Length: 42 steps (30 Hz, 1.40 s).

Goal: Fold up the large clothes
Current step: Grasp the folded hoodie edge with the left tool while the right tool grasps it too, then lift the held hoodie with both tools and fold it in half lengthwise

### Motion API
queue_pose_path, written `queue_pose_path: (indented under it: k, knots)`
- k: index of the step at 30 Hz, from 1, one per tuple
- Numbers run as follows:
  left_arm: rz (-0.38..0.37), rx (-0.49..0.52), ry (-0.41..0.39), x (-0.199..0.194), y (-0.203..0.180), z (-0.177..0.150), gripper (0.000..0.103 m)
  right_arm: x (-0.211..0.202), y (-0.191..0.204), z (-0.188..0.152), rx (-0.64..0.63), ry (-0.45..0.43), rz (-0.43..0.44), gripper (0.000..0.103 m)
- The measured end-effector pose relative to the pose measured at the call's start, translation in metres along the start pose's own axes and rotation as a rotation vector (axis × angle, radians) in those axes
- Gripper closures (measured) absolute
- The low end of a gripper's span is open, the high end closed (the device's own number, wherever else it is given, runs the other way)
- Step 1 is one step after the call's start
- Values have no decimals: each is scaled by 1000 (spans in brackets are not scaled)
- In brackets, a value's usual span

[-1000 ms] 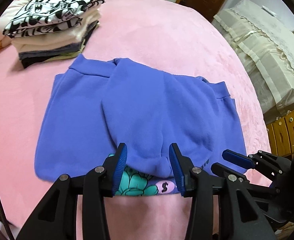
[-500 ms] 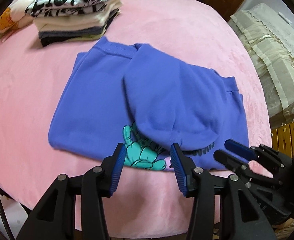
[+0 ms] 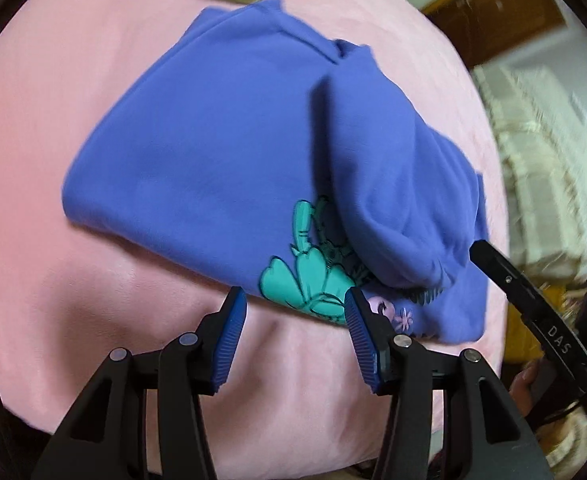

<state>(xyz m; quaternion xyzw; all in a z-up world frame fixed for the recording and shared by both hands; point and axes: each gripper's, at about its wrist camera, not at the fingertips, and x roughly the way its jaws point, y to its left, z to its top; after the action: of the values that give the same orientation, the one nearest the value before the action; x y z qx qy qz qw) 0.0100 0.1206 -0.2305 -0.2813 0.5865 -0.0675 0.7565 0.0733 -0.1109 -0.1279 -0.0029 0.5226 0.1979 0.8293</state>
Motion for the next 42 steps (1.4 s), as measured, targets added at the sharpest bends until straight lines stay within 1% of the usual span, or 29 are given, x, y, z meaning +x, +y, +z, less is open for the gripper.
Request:
queue_pose_path:
  k: [2,4,6,7,8,10,13,16,18,22,23,24,25,26,27,29,32,33,35,37,40,42]
  knots:
    - [-43,-47,-18,6,18,-1,54,5,-1,1,21,-26,-22,72]
    - [-54,-84,-35,13,36,-1,54,9,-1,1,42,-49,-41,73]
    - [-58,-99,-46,19,50,-2,54,16,-1,0,61,-66,-57,80]
    - [-68,-104,-55,22,56,-2,54,22,0,-2,67,-71,-63,87]
    - [-89,-108,-65,25,62,-2,54,25,0,-3,69,-74,-66,90]
    - [-114,-100,-88,30,68,1,54,33,4,-8,64,-81,-82,92]
    - [-116,-64,-130,35,69,14,54,46,11,-21,52,-84,-100,94]
    - [-132,-58,-155,41,69,29,54,53,15,-34,33,-99,-127,94]
    - [-148,-58,-164,47,67,36,53,58,12,-39,50,-105,-123,94]
    - [-133,-36,-214,48,57,50,53,62,7,-46,77,-133,-112,93]
    - [-125,-25,-241,45,53,50,55,62,7,-48,78,-142,-114,93]
    - [-119,-11,-270,40,47,51,61,63,7,-49,79,-151,-115,93]
    - [-101,21,-317,33,38,51,73,63,7,-51,83,-157,-116,93]
    - [-91,68,-353,26,27,50,76,63,6,-53,94,-165,-114,93]
    - [-74,116,-384,19,15,49,78,63,5,-56,110,-173,-109,93]
    - [-18,264,-453,7,-21,42,80,63,2,-59,138,-188,-101,93]
    - [-10,450,-519,-7,-66,28,81,63,-5,-66,187,-207,-76,93]
    - [-18,537,-535,-11,-87,21,81,62,-8,-68,209,-213,-64,93]
    - [-22,685,-546,-13,-122,10,82,61,-16,-72,255,-225,-31,94]
    - [-33,794,-539,-8,-153,-2,82,60,-25,-78,308,-235,7,94]
    - [-85,911,-496,3,-193,-15,82,59,-42,-91,396,-241,71,95]
    - [-117,989,-471,13,-218,-26,81,56,-49,-98,433,-243,98,96]
